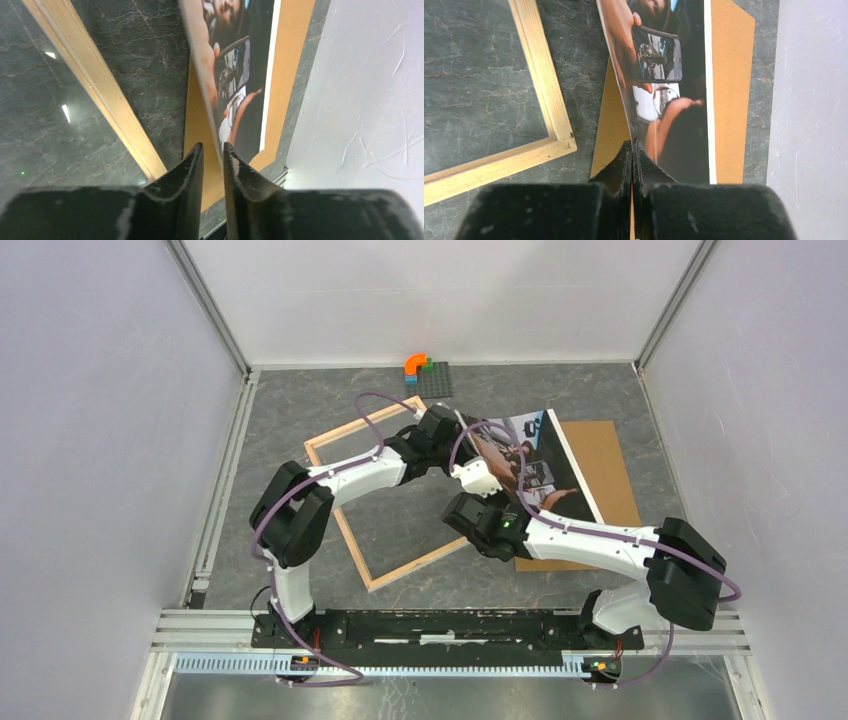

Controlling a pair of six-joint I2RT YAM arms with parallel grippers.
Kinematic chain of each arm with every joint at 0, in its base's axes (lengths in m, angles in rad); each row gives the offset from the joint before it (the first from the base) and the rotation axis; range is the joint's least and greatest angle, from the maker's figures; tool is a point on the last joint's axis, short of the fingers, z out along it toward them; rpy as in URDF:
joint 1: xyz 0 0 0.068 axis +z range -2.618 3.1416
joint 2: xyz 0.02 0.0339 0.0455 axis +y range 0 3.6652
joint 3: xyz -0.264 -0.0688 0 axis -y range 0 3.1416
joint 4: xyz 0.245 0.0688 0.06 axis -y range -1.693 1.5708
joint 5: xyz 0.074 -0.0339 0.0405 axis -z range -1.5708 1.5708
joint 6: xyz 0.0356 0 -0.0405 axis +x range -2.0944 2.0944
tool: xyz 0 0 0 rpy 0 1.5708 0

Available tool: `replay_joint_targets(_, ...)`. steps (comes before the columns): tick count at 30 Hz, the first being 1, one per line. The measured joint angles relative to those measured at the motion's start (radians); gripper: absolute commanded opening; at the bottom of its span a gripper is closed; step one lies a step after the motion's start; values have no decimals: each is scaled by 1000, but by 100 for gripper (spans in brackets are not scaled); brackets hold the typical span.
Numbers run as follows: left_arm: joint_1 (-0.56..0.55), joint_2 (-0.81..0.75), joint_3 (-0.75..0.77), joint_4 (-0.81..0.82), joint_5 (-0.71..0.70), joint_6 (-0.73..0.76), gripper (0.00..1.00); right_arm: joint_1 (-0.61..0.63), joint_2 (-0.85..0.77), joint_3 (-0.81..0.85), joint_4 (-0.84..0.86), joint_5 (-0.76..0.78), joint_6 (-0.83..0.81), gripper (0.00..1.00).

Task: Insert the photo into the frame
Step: Turn over the photo from the photo frame.

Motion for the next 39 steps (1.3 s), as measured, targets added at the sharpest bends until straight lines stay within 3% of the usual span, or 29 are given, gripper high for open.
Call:
replay_joint_targets(4, 12, -82, -39, -16, -6, 52, 77, 0, -3, 11, 0, 4, -7, 0)
replay_joint_targets(7, 24, -196, -76, -36, -29, 113, 93, -1, -26, 12, 10, 13, -35, 0)
replay_joint_targets(10, 44, -371, -99, -85, -60, 203, 100, -10, -49, 20, 29, 12, -76, 0)
replay_joint_targets(16, 68, -737, -69, -214, -214, 444, 100, -26, -41, 120, 72, -45, -139, 0)
replay_joint_targets(22, 68, -935, 7, -308, -395, 628, 100, -27, 32, 314, 134, -219, -187, 0)
replay_joint_targets(35, 68, -1117, 5, -366, -563, 776, 100, -8, 204, 803, 195, -730, -175, 0)
replay_joint_targets(39, 68, -1149, 5, -366, -589, 798, 100, -73, 187, 779, 354, -956, -63, 0)
